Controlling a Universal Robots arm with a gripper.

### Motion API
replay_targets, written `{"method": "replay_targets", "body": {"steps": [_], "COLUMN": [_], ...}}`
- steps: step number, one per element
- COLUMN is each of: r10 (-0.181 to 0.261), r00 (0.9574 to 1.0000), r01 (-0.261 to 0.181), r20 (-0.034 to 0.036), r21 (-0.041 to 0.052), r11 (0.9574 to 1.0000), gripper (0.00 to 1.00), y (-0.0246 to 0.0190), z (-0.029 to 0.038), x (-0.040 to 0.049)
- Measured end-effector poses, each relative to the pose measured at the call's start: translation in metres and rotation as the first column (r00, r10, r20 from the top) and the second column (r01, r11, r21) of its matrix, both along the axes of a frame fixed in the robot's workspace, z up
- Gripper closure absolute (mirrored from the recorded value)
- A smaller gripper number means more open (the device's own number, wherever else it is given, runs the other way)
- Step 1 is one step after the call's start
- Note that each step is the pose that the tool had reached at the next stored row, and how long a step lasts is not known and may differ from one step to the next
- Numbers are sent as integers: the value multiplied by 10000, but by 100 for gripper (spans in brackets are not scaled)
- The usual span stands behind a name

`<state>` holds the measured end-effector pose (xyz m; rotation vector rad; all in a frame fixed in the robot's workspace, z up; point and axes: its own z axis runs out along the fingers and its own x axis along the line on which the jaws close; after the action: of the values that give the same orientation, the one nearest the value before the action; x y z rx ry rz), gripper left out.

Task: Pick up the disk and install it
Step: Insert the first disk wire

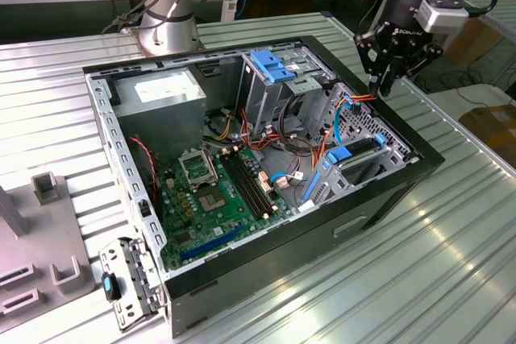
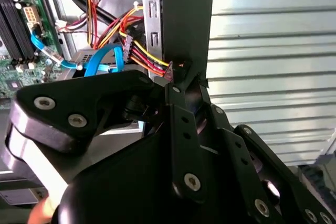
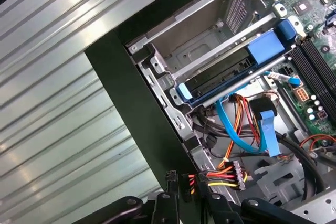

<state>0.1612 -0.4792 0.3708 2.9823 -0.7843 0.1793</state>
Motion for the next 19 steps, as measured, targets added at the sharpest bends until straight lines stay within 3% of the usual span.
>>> {"method": "replay_targets", "body": {"steps": [3,6,8,9,10,11,14,16,17,19], "r10": [448,477,476,487,515,515,517,526,535,545], "r00": [9990,9983,9979,9978,9977,9977,9977,9976,9976,9975], "r01": [-448,-472,-469,-479,-502,-501,-502,-506,-511,-519], "r20": [43,342,447,448,446,448,449,444,445,444], "r21": [-59,-158,-172,-173,-289,-321,-347,-444,-536,-571], "r11": [9990,9988,9988,9987,9983,9982,9981,9977,9973,9970], "gripper": [73,73,73,73,73,73,73,73,73,73], "y": [0,10,11,11,12,11,11,11,15,78], "z": [-14,-27,-37,-44,-51,-54,-53,-54,-56,-59], "x": [-2,-60,-95,-96,-96,-96,-97,-97,-98,-98]}}
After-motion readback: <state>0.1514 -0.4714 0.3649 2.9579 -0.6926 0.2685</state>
